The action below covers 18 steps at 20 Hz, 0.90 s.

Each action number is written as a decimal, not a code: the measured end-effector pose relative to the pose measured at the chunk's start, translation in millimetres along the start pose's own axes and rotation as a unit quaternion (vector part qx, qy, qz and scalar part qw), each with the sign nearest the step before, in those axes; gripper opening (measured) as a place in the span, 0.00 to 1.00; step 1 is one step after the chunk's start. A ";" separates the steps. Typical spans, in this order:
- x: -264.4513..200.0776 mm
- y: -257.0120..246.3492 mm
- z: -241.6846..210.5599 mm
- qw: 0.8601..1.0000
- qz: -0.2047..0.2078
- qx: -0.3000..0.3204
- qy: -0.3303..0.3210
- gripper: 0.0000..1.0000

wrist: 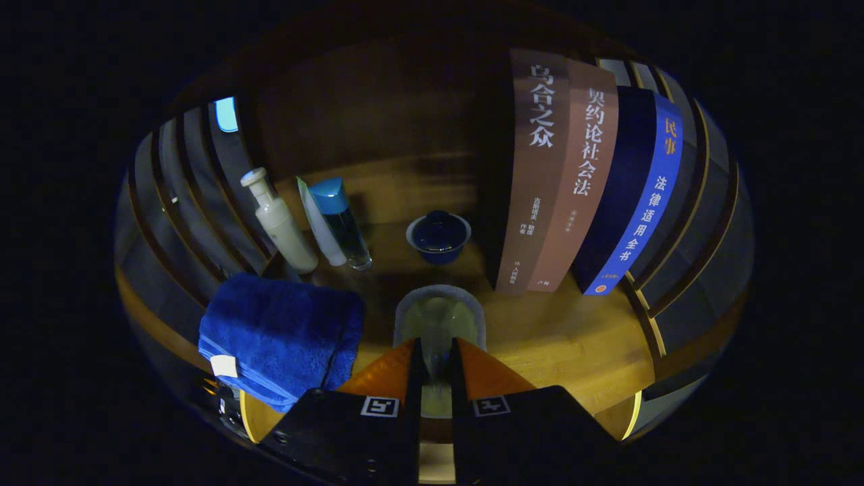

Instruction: Pull open the drawer, take out the items inside it, and place them on the countertop above the cabinet.

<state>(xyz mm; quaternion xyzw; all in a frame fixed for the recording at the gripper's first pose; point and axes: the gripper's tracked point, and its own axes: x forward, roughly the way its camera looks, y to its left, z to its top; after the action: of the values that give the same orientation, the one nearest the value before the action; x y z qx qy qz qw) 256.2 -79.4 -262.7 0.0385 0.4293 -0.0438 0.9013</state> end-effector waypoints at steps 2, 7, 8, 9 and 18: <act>0.3 1.0 1.1 1.000 0.002 0.000 -0.006 0.36; -12.2 -2.0 0.3 1.000 -0.005 0.003 -0.016 0.95; -18.1 -0.5 -1.8 1.000 -0.003 0.003 -0.022 0.95; -24.4 0.5 -3.7 1.000 -0.003 -0.002 -0.030 0.95; -127.9 8.4 -41.5 0.985 -0.025 -0.056 -0.160 0.99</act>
<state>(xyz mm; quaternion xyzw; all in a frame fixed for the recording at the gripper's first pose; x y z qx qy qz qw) 144.9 -60.8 -189.1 -0.0305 0.2822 -0.0482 0.9577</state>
